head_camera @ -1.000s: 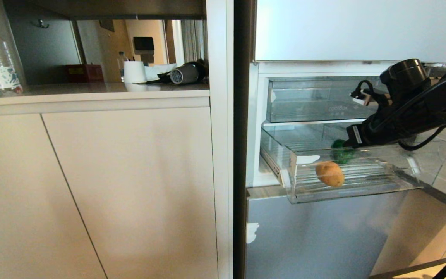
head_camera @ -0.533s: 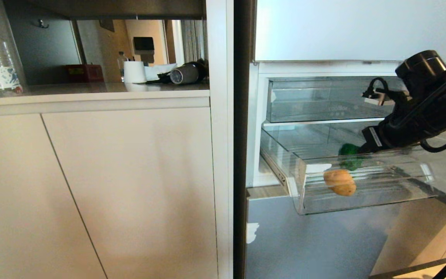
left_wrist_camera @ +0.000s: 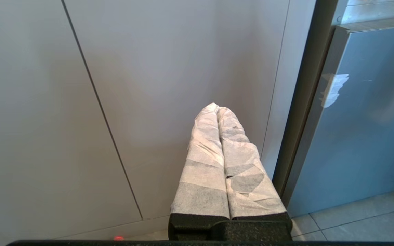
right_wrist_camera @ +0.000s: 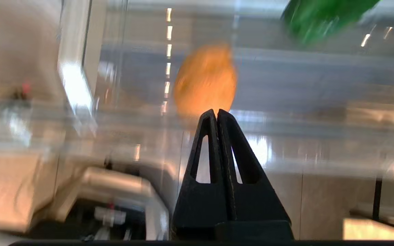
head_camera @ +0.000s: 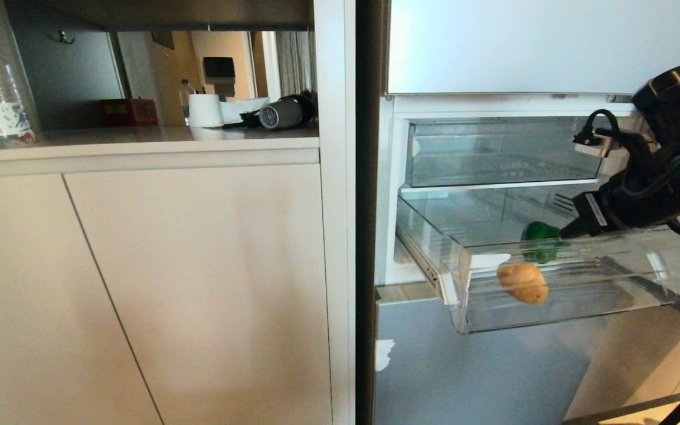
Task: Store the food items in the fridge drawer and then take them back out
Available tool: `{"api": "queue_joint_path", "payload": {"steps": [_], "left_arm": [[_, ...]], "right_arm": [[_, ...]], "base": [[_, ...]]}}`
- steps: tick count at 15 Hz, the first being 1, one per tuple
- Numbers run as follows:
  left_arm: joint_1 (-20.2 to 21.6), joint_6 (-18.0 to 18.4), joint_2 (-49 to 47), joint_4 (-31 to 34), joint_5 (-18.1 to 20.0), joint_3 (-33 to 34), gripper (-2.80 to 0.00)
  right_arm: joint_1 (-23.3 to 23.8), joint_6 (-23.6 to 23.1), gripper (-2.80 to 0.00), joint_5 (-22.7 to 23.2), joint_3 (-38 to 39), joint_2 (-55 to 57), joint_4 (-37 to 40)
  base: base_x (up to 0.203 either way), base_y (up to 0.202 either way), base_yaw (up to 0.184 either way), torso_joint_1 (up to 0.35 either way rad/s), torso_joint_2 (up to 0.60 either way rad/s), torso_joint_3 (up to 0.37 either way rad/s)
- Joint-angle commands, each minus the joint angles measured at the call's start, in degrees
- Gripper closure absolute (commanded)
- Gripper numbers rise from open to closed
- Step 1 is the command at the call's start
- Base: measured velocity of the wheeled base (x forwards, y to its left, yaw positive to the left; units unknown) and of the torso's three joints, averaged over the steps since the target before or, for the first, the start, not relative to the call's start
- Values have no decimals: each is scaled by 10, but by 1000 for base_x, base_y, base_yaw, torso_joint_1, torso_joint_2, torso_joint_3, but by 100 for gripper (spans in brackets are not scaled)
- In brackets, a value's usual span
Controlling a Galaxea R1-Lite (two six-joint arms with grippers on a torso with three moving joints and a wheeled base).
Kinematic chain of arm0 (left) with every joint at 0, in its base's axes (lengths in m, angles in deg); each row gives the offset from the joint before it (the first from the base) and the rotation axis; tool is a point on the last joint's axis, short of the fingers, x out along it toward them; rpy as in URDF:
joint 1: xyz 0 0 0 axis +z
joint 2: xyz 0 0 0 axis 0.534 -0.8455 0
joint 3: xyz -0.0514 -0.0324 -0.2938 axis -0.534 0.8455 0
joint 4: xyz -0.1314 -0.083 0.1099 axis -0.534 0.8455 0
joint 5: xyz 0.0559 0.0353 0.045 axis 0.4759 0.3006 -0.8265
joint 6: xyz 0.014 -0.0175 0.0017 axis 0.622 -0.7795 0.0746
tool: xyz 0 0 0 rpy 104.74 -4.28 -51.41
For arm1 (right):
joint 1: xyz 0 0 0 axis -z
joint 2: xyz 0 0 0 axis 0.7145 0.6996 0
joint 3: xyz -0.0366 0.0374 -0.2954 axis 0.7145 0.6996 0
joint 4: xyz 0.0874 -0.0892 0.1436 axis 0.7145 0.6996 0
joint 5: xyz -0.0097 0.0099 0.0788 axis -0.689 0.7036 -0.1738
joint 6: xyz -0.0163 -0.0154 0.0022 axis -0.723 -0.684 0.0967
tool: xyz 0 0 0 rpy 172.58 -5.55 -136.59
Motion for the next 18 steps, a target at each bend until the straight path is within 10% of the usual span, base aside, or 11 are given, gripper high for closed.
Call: {"api": "queue_joint_path", "payload": {"steps": [1, 18], "left_arm": [[0, 0, 0, 0, 0, 0, 0], [0, 0, 1, 1, 0, 0, 0]], "right_arm": [[1, 1, 0, 2, -1, 8, -25], [45, 40, 0, 1, -143, 155, -71]], "base": [[0, 0, 0, 0, 0, 0], [0, 0, 0, 0, 0, 0]]}}
